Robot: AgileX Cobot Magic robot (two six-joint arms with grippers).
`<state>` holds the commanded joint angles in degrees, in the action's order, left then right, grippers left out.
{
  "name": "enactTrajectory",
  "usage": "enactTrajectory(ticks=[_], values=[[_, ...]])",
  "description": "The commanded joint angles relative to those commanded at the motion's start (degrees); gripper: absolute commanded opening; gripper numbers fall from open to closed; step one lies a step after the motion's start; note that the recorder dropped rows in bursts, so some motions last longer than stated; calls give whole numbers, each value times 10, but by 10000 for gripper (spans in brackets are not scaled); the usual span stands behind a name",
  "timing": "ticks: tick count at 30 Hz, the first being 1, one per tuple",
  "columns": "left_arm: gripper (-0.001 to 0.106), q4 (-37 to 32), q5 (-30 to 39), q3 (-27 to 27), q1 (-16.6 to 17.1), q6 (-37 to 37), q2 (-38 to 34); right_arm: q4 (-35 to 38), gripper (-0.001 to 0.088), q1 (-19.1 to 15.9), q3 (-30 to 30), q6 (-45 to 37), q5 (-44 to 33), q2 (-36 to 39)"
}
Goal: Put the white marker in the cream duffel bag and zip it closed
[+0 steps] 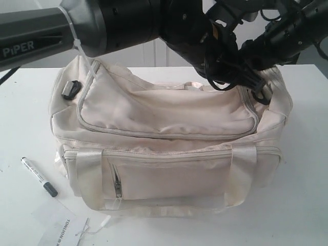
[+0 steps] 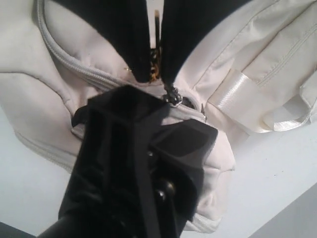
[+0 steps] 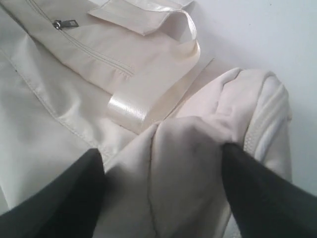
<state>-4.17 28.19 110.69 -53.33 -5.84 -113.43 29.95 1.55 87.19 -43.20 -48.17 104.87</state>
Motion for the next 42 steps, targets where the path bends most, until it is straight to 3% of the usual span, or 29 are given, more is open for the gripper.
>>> enactTrajectory(ticks=[3, 5, 6, 14, 25, 42], values=[[0, 0, -5, 0, 0, 0, 0, 0, 310, 1, 0, 11, 2, 0], [0, 0, -7, 0, 0, 0, 0, 1, 63, 1, 0, 26, -1, 0], [0, 0, -8, 0, 0, 0, 0, 2, 4, 1, 1, 27, -4, 0], [0, 7, -12, 0, 0, 0, 0, 20, 0, 1, 1, 80, 9, -2], [0, 18, -5, 0, -29, 16, 1, 20, 0, 1, 1, 137, 30, -2], [0, 20, 18, 0, -62, 33, 14, 19, 0, 1, 1, 150, 45, -2]])
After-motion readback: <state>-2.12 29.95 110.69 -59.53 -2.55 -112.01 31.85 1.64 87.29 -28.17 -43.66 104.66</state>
